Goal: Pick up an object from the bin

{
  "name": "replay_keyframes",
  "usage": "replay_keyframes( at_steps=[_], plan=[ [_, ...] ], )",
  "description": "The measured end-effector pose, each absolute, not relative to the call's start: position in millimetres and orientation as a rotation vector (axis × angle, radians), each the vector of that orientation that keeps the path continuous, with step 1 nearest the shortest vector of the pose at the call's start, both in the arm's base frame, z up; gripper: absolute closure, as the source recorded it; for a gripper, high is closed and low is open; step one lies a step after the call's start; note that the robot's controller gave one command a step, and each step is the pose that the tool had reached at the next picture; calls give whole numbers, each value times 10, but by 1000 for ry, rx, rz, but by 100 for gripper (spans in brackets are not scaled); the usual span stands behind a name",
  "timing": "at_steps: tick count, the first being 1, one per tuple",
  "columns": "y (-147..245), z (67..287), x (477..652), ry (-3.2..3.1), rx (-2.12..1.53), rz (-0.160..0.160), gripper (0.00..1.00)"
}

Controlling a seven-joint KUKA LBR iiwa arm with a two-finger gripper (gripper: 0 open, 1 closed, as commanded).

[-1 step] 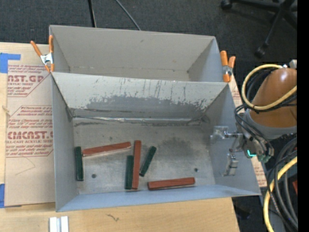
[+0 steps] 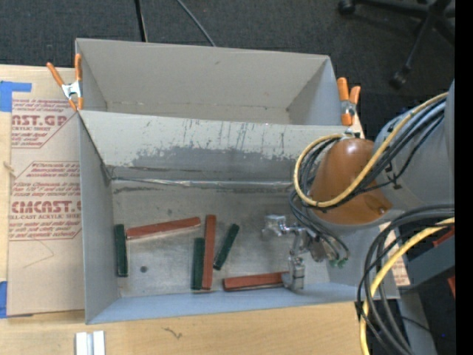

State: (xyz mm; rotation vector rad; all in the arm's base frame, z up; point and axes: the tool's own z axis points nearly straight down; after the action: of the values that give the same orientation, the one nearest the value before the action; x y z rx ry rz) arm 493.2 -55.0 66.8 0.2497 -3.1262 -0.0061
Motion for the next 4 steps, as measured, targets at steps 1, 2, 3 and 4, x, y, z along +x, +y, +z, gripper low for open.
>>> replay_keyframes(
  at_steps=[1, 2, 3, 4],
  plan=[
    [-49, 1005, 4835, -3115, 426, -3, 0],
    [753, 996, 4816, -2864, 1295, -5, 0],
    [1101, 695, 5071, -2628, 1726, -3, 0],
    [1108, 696, 5074, -2630, 1724, -2, 0]
  ],
)
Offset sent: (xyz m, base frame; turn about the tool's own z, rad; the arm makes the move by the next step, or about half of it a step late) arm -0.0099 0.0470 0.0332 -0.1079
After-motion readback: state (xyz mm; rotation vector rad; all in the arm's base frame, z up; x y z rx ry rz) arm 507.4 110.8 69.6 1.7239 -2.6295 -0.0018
